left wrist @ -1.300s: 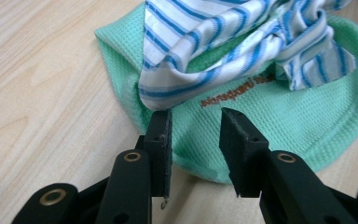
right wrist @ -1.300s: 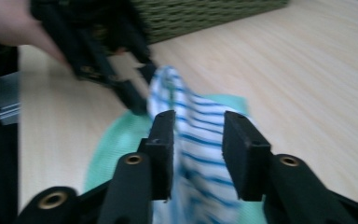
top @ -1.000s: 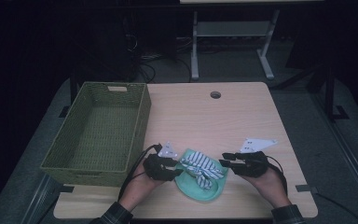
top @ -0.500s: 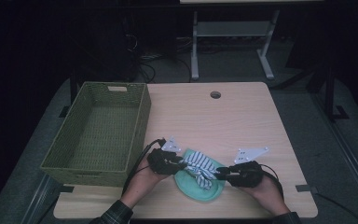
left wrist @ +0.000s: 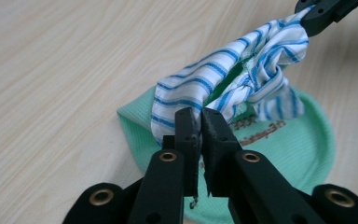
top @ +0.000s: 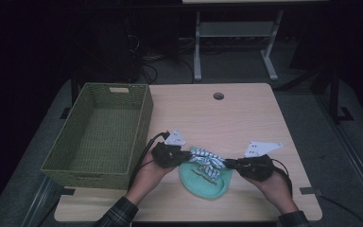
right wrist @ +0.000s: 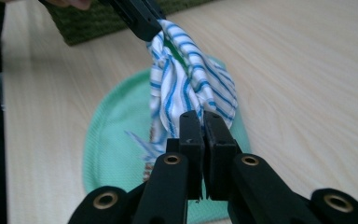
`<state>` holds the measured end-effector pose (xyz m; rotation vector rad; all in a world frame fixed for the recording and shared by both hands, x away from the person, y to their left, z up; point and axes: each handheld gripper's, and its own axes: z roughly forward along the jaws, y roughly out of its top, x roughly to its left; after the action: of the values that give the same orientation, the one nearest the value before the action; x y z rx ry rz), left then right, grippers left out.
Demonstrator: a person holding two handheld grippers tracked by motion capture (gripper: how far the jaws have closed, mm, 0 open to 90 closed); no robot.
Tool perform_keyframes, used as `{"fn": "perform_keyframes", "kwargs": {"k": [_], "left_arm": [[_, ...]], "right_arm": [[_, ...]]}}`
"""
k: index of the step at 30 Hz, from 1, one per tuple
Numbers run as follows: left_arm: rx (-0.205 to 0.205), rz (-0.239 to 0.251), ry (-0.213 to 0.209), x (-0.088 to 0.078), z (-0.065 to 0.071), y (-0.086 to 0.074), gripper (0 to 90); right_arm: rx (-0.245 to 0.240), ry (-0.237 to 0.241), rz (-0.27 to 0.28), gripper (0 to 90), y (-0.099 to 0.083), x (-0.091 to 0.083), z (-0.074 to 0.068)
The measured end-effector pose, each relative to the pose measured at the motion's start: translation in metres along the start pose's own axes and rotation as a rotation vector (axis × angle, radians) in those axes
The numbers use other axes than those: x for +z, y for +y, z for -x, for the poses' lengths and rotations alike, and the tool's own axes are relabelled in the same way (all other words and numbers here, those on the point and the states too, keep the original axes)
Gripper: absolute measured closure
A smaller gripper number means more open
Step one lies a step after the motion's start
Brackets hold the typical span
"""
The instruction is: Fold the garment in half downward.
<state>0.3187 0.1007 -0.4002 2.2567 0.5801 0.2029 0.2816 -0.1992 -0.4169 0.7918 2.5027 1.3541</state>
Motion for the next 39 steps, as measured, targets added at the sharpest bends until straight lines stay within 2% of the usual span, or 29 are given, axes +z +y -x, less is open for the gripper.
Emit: {"fn": "perform_keyframes", "kwargs": {"k": [2, 5, 9, 11, 16, 18, 22, 26, 30, 32, 33, 37, 39], "left_arm": [[0.013, 0.002, 0.003, -0.007, 0.004, -0.003, 83.2], [0.011, -0.01, 0.0, -0.012, 0.01, -0.01, 81.2], [-0.004, -0.035, 0.0, -0.012, 0.015, -0.021, 74.8], [0.003, -0.039, 0.002, -0.013, 0.017, -0.024, 69.9], [-0.017, 0.0, 0.005, -0.018, 0.018, -0.022, 64.1], [-0.012, 0.008, 0.003, -0.018, 0.017, -0.02, 63.1], [-0.001, 0.002, -0.015, -0.01, 0.019, -0.017, 63.5], [0.016, -0.025, -0.05, 0.003, 0.022, -0.017, 67.6], [0.004, -0.035, -0.095, 0.014, 0.03, -0.017, 72.1], [0.021, -0.067, -0.117, 0.02, 0.033, -0.019, 74.6], [0.023, -0.079, -0.126, 0.023, 0.034, -0.02, 75.9], [0.038, -0.132, -0.148, 0.032, 0.037, -0.027, 80.0], [0.069, -0.175, -0.158, 0.035, 0.036, -0.03, 81.4]], "right_arm": [[-0.012, 0.006, 0.016, 86.7, 0.002, -0.004, -0.007], [-0.04, 0.02, 0.019, 86.2, 0.003, -0.005, -0.019], [-0.065, 0.05, -0.006, 85.2, -0.002, 0.002, -0.038], [-0.079, 0.069, -0.023, 84.5, -0.006, 0.006, -0.044], [-0.081, 0.145, -0.061, 81.3, -0.013, 0.017, -0.056], [-0.084, 0.174, -0.08, 81.0, -0.015, 0.02, -0.059], [-0.091, 0.212, -0.107, 81.0, -0.019, 0.025, -0.062], [-0.093, 0.254, -0.13, 81.2, -0.023, 0.029, -0.065], [-0.103, 0.284, -0.149, 81.7, -0.026, 0.034, -0.07], [-0.103, 0.287, -0.153, 79.1, -0.026, 0.035, -0.069], [-0.116, 0.289, -0.147, 77.0, -0.026, 0.036, -0.068], [-0.078, 0.306, -0.106, 70.5, -0.023, 0.03, -0.065], [-0.073, 0.299, -0.083, 70.0, -0.021, 0.027, -0.06]]}}
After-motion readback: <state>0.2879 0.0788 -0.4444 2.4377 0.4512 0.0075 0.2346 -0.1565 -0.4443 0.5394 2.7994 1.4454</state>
